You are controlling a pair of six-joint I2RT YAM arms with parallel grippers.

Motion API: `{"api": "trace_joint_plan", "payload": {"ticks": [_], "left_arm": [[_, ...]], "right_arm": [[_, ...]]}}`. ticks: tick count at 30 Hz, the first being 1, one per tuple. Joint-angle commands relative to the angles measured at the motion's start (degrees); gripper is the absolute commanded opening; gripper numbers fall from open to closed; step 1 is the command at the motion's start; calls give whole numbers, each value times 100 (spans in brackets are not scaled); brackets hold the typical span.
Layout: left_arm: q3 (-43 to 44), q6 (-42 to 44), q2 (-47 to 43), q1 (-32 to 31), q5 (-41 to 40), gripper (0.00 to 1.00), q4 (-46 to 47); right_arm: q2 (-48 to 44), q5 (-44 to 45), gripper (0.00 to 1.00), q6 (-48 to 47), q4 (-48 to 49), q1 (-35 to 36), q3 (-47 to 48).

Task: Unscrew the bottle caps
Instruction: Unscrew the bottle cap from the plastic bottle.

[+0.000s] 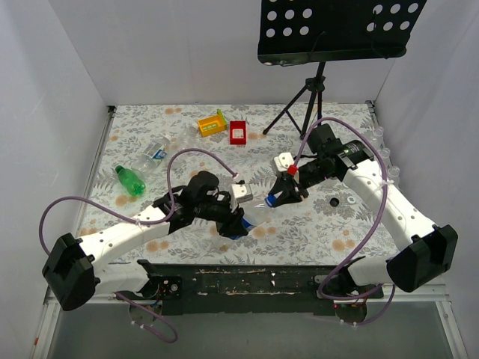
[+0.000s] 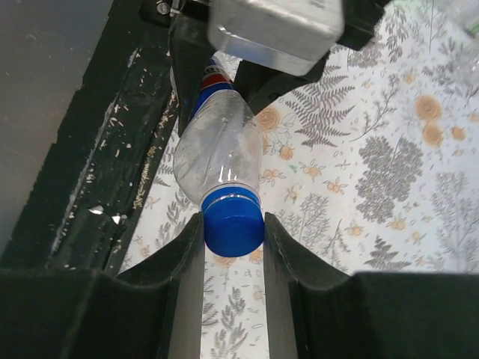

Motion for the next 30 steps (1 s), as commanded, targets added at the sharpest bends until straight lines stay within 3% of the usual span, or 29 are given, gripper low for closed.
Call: {"api": "trace_joint_plan", "payload": {"ticks": [1,9,14,17,21,24,30], "left_arm": [[130,56,-97,129,1342,6,-171],[244,30,183,164,1509,6,-153],[341,4,219,156,896,6,-214],[385,48,61,147,570,6,-302],[394,91,-45,120,235,6,-425],[394,118,8,77,68,7,-548],[359,83,-123,59,-354,8,-470]], "right_arm": [[24,67,6,-897,248,89,355],[-134,217,7,-432,538,106,153],[-143,445,12,629,1161,89,135],[-125,402,30,1333,1513,27,127],[-169,-28,61,2466,1978,-210,30],[-248,-222,75,3188,2321,-438,-58],[-617,-504,81,4024,2840,-965,-409]]}}
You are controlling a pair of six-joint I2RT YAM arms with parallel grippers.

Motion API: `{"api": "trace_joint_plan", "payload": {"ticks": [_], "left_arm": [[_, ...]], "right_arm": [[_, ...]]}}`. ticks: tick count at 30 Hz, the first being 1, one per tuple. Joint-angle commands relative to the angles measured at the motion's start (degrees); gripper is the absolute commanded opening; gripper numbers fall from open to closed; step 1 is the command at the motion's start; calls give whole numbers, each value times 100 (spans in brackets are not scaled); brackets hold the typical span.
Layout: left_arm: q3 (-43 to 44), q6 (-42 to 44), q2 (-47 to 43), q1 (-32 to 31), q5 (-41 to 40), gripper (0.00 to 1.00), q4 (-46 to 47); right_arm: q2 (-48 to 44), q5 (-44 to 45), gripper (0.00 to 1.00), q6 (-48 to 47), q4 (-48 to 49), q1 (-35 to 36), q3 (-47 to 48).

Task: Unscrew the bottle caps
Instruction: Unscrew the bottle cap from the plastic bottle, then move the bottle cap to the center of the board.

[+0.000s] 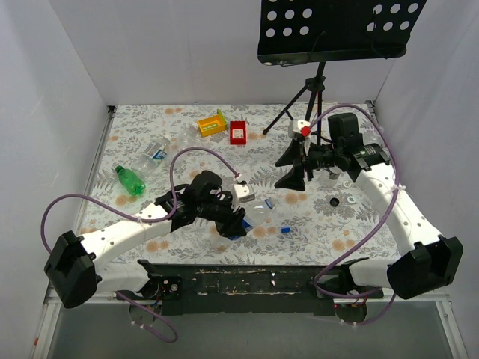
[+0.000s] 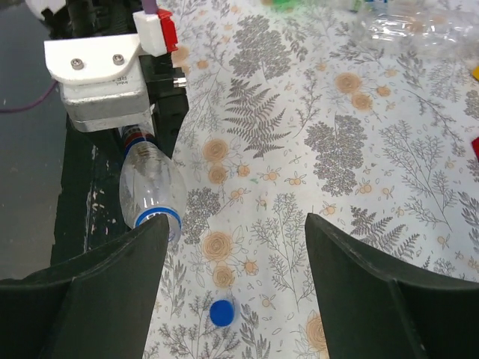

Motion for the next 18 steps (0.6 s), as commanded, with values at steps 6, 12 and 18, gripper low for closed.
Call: {"api": "trace_joint_plan", "payload": {"ticks": [6,12,18], "left_arm": [[33,46,-380,-22,-651,8,143],[-213,-147,-529,-22,-888,8,389],[-591,-367,-951,-22,-1108,8,811]], "right_arm": [[-781,-410,82,1045,888,-612,-761],[-904,-427,82,878,783,-787,-1104],[-896,-393,82,-411,-304,-831,-1105]]}}
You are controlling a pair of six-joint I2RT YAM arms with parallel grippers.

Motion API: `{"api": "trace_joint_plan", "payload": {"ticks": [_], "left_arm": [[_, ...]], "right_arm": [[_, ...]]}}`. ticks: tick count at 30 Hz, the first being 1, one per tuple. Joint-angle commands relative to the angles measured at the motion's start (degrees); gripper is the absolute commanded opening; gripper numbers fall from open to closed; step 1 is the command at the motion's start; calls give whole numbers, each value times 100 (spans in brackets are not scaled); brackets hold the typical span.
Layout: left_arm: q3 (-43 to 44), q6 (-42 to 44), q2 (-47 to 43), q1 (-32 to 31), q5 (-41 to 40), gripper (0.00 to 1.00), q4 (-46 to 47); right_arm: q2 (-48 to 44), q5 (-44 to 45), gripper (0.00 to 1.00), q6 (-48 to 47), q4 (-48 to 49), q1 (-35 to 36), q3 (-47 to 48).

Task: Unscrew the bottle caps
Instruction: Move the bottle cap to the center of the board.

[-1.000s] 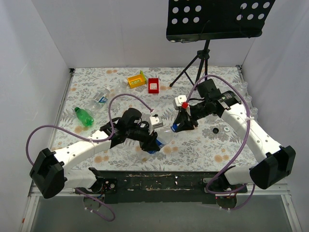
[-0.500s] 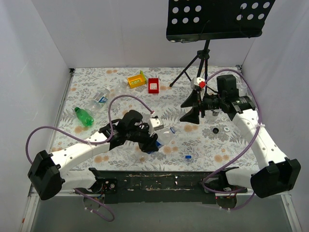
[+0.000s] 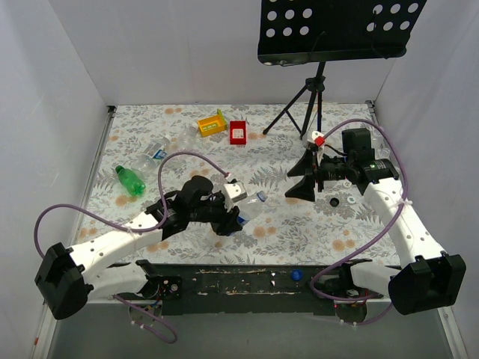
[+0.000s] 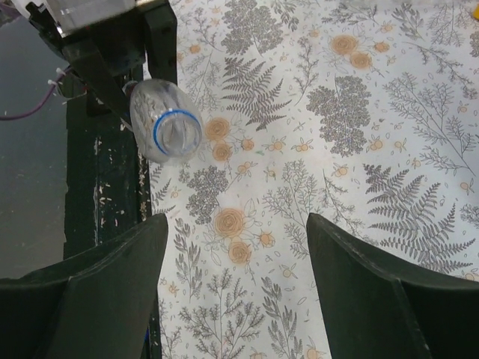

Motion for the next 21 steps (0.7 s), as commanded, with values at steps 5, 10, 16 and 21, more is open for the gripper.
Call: {"api": "trace_joint_plan", "payload": {"ticks": [5,10,16,21], "left_arm": [[-339,-197,-705,-7,-598,8,541],[-497,-250,-987,-7,-1072,8,760],[-629,-355,-1075,20,-1047,8,1007],[-577,-434,-908,20,-985,8,1033]], "right_arm": [[74,23,79,-3322,-2613,-25,356],[-136,786,74,-5169,-3784,-25,-28],[-673,1385,69,-6710,-3899,228,-1154],[-270,1438,49,-6538,-3629,1571,-1760]]}}
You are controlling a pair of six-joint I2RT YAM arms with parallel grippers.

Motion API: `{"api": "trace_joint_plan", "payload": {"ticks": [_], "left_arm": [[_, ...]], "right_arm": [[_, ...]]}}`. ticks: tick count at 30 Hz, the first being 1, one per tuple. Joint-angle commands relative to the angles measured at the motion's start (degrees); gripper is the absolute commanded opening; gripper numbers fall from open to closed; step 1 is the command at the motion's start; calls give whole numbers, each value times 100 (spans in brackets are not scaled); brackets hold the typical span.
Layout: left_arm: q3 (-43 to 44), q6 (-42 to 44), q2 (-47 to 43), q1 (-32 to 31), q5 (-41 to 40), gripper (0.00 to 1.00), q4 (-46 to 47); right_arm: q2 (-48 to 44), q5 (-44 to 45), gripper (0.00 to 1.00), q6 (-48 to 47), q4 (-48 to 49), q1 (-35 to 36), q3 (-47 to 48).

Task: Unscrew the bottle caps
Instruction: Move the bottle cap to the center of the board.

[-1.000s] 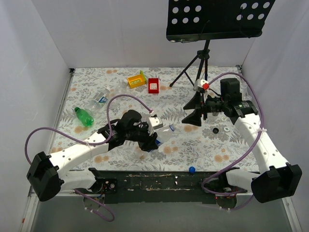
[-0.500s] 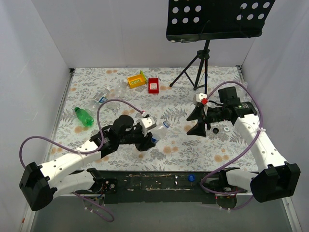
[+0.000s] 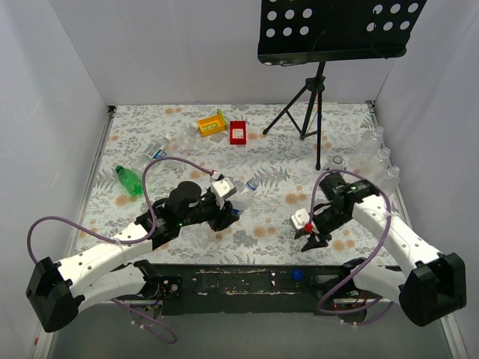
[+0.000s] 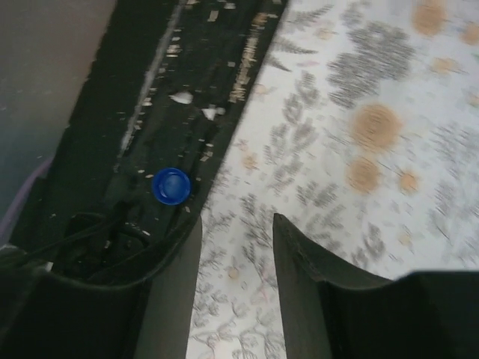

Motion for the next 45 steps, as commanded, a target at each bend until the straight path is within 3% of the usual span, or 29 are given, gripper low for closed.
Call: {"api": "trace_joint_plan", "payload": {"ticks": [1,5,8,16,26,35,41,45], "left_arm": [[66,-96,21,9,-28,8,194],[58,-122,-32,17,-72,8,159],[49,-131,-84,17,-89,8,106],[5,-184,-120,17,-133,8,80],[-22,-192,-172,17,-160,8,80],[-48,-184,-286,17,-239,8,36],[-57,-192,-436,9,-379,8,44],[-74,-184,-594,9,-555,8,71]], "right_arm": [[284,205,47,-148,240,1236,-498],[389,741,43,391,1200,2249,-929],[679,1014,37,452,1402,2540,-956],[1075,1603,35,628,2088,3147,-1254],[1242,1700,29,663,2167,3446,-1404],[1260,1586,1,830,2027,3525,-1246],[1181,1376,1,1155,1703,3447,-729],[1242,1059,1,1374,1456,2824,0]]}}
